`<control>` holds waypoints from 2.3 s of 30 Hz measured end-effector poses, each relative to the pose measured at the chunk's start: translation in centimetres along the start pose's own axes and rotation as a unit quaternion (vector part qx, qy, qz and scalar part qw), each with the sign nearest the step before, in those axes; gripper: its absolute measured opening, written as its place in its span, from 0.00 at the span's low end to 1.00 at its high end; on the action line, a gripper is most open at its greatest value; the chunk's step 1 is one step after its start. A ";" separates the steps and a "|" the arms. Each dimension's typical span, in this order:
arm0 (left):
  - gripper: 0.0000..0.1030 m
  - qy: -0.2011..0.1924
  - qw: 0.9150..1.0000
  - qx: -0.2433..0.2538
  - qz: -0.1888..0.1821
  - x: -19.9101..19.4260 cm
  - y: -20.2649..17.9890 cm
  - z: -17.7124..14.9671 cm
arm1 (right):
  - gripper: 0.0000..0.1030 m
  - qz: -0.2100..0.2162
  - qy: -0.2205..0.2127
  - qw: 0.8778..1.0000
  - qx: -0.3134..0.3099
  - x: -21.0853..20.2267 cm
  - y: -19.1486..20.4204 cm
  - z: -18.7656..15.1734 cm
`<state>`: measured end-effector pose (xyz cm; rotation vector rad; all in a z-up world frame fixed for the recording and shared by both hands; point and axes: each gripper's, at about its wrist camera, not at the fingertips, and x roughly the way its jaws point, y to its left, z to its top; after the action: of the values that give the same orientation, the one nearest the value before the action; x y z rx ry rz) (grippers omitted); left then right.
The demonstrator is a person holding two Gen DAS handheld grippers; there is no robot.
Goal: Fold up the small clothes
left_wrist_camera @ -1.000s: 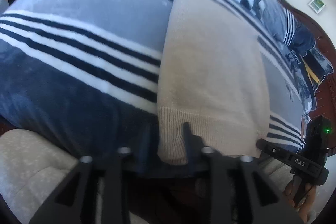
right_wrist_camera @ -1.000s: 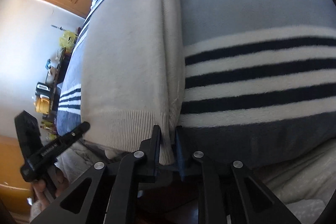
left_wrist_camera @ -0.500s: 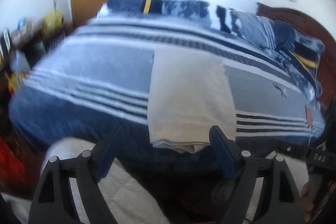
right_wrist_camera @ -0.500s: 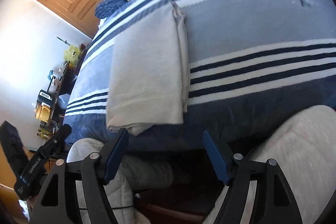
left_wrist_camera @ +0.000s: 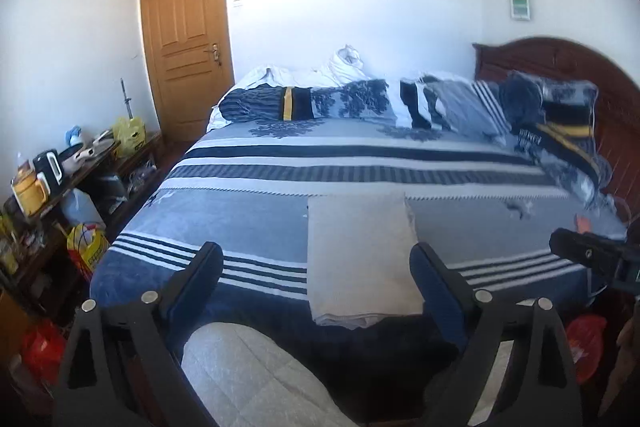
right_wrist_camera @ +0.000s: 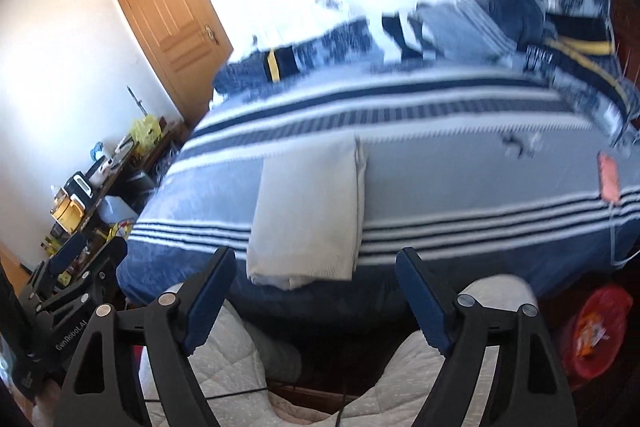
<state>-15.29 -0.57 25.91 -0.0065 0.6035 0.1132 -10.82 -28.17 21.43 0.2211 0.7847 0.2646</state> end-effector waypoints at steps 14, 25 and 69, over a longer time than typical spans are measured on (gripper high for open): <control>0.97 0.025 0.999 -0.010 0.018 -0.4 0.3 0.1 | 0.89 -0.026 -0.034 0.998 -0.041 -3.9 3.7 0.7; 0.97 0.101 0.994 -0.010 0.029 2.2 0.4 -1.3 | 0.89 -0.043 0.005 0.998 -0.048 -1.2 3.3 -0.2; 0.97 0.097 0.995 0.004 0.038 1.9 0.0 -1.2 | 0.89 -0.047 0.009 0.997 -0.066 -1.0 3.5 -0.3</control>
<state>-14.47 -0.39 23.85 0.0130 0.7983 0.1866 -12.21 -25.18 22.88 0.0563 0.7905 0.2282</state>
